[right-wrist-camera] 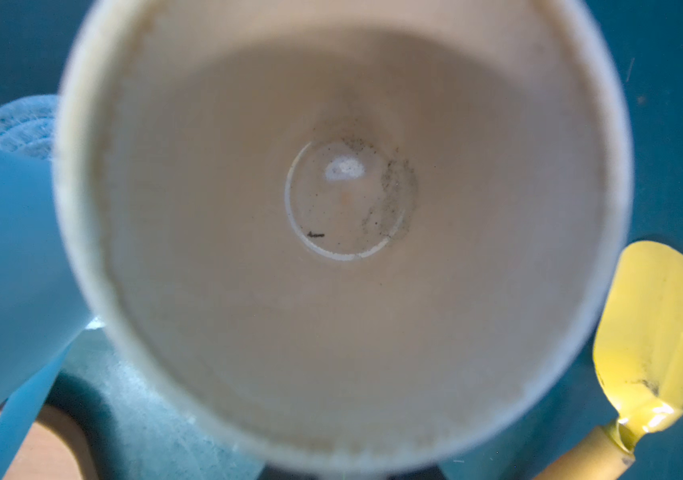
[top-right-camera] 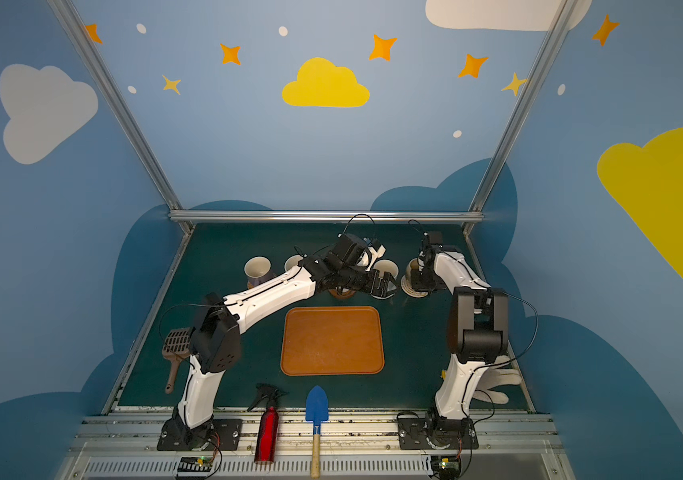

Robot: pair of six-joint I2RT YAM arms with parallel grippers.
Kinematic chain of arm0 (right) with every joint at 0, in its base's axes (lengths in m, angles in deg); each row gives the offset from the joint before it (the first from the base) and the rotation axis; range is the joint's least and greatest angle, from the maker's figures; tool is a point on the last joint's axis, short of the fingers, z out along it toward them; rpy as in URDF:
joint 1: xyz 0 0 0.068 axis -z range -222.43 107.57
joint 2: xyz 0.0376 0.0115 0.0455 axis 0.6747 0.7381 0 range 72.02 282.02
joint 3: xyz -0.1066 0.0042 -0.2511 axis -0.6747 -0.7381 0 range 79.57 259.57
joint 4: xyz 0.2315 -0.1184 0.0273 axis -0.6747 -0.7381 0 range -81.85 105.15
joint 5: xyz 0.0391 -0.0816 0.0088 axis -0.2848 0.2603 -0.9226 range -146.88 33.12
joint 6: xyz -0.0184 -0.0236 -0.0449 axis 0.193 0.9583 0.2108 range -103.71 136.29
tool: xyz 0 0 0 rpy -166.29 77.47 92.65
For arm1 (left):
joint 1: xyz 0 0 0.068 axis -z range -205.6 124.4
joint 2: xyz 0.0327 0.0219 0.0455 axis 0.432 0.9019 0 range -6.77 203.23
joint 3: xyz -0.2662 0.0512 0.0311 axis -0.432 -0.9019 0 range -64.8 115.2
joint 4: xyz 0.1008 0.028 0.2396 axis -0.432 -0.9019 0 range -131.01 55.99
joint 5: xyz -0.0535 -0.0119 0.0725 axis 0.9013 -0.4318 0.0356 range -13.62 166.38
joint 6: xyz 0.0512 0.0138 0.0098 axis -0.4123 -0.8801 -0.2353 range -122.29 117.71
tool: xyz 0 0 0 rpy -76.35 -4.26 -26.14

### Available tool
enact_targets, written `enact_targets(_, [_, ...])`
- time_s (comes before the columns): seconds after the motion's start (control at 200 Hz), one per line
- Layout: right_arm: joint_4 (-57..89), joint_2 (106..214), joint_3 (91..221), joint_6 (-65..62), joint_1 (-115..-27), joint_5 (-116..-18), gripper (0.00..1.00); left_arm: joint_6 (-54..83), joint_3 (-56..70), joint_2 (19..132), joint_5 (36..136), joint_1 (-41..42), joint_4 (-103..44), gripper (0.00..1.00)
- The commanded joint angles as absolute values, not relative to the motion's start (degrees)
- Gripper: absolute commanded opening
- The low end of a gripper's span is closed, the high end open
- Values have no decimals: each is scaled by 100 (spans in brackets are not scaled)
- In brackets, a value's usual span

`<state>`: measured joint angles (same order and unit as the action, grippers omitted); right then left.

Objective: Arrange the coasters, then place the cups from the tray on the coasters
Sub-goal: 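Lower the beige mug onto the multicolour woven coaster with the right gripper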

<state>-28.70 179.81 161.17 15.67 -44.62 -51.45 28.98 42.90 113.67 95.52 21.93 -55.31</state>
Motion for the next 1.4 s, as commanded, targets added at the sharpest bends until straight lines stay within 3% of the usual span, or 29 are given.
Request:
enact_targets(0.0, [-2859,17833,16233,1562,-4513,-5115,0,2915,4208,11129,9598,2160,-5431,100])
enact_targets(0.536, [-2946,17969,16155,1488,-4561,-5015,0,2906,4092,11025,9511,2142,-5398,100])
enact_targets(0.666, [-2976,17908,16177,1481,-4574,-5073,6,2925,4091,11008,9520,2142,-5371,100])
enact_targets(0.826, [-2757,17651,16079,1427,-4569,-4977,0,2909,4066,10990,9491,2142,-5393,100])
enact_targets(1.392, [-2703,17490,15936,1409,-4702,-4859,0,2952,3778,10848,9458,2143,-5263,100])
